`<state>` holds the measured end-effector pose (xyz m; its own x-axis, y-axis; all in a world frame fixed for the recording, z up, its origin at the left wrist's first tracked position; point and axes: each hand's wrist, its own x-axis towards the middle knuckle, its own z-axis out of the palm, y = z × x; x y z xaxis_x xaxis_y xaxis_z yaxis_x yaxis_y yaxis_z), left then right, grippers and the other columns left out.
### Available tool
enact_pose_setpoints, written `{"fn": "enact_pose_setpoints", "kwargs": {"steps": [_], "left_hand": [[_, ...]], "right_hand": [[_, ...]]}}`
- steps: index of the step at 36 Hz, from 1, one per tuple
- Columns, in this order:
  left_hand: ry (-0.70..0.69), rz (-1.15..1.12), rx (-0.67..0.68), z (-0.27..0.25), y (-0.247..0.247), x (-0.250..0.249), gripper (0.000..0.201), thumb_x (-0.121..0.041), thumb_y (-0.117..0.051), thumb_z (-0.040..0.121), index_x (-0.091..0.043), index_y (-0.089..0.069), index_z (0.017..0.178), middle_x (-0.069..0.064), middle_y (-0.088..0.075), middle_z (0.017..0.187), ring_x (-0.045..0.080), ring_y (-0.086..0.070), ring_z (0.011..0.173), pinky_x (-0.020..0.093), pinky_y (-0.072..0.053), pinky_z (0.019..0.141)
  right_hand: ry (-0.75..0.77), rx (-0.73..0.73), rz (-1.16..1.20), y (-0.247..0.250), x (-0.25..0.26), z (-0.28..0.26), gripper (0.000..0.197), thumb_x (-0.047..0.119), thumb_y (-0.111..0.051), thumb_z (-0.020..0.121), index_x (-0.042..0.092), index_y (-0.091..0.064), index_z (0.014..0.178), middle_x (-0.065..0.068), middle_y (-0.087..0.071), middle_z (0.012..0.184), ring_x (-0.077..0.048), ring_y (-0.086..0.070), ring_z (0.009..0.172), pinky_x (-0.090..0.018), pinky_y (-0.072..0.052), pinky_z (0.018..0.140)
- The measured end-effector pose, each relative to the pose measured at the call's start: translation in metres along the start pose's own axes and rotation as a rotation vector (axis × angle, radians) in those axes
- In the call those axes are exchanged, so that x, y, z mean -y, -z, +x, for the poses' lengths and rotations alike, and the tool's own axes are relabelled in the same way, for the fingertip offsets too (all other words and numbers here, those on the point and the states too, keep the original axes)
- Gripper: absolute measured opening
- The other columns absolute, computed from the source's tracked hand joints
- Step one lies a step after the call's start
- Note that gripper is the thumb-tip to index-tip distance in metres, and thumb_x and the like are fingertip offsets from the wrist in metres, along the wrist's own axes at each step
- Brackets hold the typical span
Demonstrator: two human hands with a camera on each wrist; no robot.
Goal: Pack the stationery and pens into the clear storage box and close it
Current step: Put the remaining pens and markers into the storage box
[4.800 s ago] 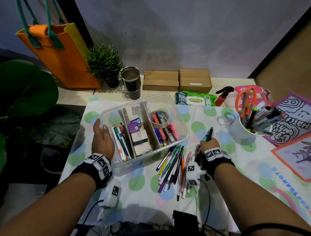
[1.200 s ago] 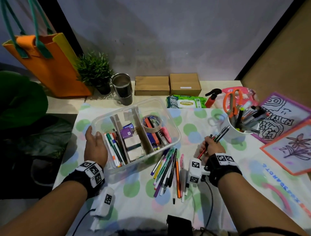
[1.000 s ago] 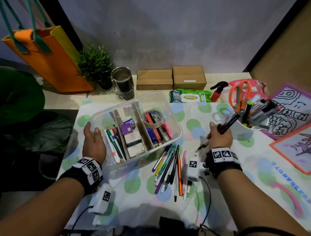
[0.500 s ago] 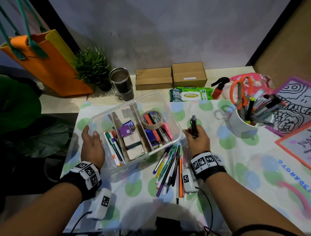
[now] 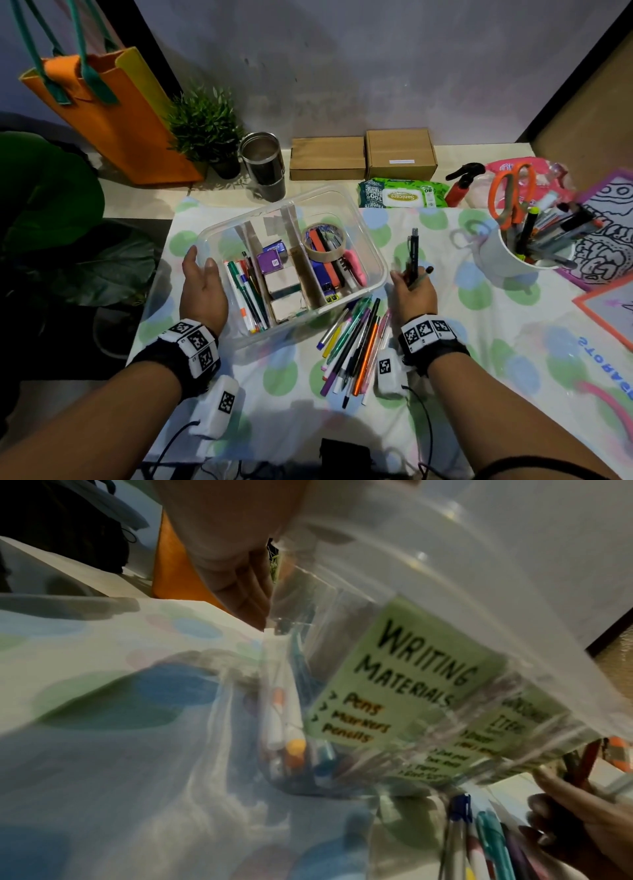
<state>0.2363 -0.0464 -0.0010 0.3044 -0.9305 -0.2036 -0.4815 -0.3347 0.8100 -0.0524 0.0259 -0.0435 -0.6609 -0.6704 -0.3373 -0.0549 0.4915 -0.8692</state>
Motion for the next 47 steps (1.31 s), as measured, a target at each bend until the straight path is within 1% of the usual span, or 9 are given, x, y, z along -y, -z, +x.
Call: {"fn": "enact_pose_setpoints", "kwargs": {"steps": [3,12,17,20,25,28,35,41,47], "left_hand": [[0.003,-0.003,0.012,-0.001,0.001,-0.001,0.048,-0.041,-0.026,0.1,-0.032,-0.018,0.146,0.013,-0.049,0.14,0.032,-0.051,0.124,0.047,-0.037,0.109],[0.038,-0.085,0.032,-0.006,0.004,-0.006,0.047,-0.044,-0.02,0.101,-0.034,-0.021,0.146,0.012,-0.048,0.142,0.031,-0.048,0.128,0.041,-0.032,0.112],[0.038,-0.148,0.037,-0.003,0.003,-0.002,0.046,-0.044,-0.02,0.101,-0.036,-0.022,0.146,0.012,-0.048,0.142,0.031,-0.048,0.128,0.043,-0.034,0.112],[0.038,-0.177,0.042,-0.002,0.002,-0.002,0.046,-0.043,-0.02,0.101,-0.033,-0.023,0.146,0.013,-0.049,0.141,0.03,-0.048,0.128,0.04,-0.034,0.112],[0.027,-0.215,0.047,-0.001,0.003,0.0,0.047,-0.041,-0.021,0.101,-0.031,-0.023,0.147,0.013,-0.045,0.145,0.028,-0.044,0.133,0.035,-0.031,0.112],[0.01,-0.206,0.05,-0.002,0.003,-0.001,0.047,-0.037,-0.02,0.102,-0.026,-0.023,0.148,0.011,-0.04,0.149,0.026,-0.041,0.136,0.027,-0.027,0.107],[0.004,-0.19,0.047,-0.004,0.004,-0.005,0.047,-0.036,-0.02,0.102,-0.025,-0.022,0.148,0.01,-0.035,0.152,0.028,-0.038,0.138,0.032,-0.027,0.11],[0.013,-0.174,0.052,-0.001,0.005,-0.002,0.047,-0.037,-0.021,0.102,-0.027,-0.023,0.148,0.012,-0.039,0.15,0.03,-0.04,0.135,0.035,-0.029,0.111],[-0.001,-0.172,0.054,-0.002,0.005,-0.004,0.047,-0.036,-0.021,0.102,-0.024,-0.023,0.148,0.014,-0.038,0.15,0.032,-0.04,0.135,0.039,-0.03,0.111]], "right_hand": [[0.03,-0.05,-0.016,0.011,0.01,0.004,0.025,0.024,-0.058,0.092,0.003,-0.057,0.107,-0.006,-0.059,0.091,-0.02,-0.055,0.085,-0.024,-0.037,0.071],[0.112,0.023,-0.009,0.03,0.057,-0.015,0.019,0.047,-0.064,0.069,0.034,-0.054,0.059,0.001,-0.05,0.059,-0.019,-0.045,0.055,-0.032,-0.04,0.062],[0.13,0.481,-0.171,-0.007,0.092,-0.068,0.015,0.021,-0.064,0.087,0.024,-0.054,0.075,0.007,-0.052,0.065,-0.008,-0.048,0.056,-0.021,-0.036,0.052],[0.14,0.638,-0.257,-0.043,0.101,-0.094,0.014,0.025,-0.062,0.087,0.024,-0.055,0.075,0.009,-0.053,0.063,-0.002,-0.05,0.051,-0.017,-0.038,0.05],[0.083,0.713,-0.378,-0.097,0.115,-0.115,0.024,0.021,-0.06,0.088,0.019,-0.05,0.067,0.0,-0.052,0.059,-0.019,-0.048,0.051,-0.028,-0.04,0.048],[0.083,0.73,-0.484,-0.117,0.121,-0.122,0.019,0.024,-0.06,0.086,0.007,-0.066,0.091,-0.015,-0.067,0.084,-0.031,-0.064,0.076,-0.036,-0.054,0.072],[0.087,0.627,-0.58,-0.136,0.128,-0.121,0.029,0.019,-0.056,0.088,-0.003,-0.064,0.105,-0.017,-0.064,0.09,-0.031,-0.061,0.079,-0.028,-0.046,0.059],[0.135,0.57,-0.623,-0.145,0.136,-0.128,0.035,0.02,-0.061,0.087,-0.001,-0.058,0.115,-0.019,-0.064,0.115,-0.033,-0.062,0.105,-0.029,-0.047,0.077],[0.278,0.622,-0.824,-0.141,0.134,-0.133,0.022,0.015,-0.058,0.088,-0.003,-0.064,0.098,-0.019,-0.066,0.103,-0.033,-0.062,0.103,-0.03,-0.047,0.076]]}}
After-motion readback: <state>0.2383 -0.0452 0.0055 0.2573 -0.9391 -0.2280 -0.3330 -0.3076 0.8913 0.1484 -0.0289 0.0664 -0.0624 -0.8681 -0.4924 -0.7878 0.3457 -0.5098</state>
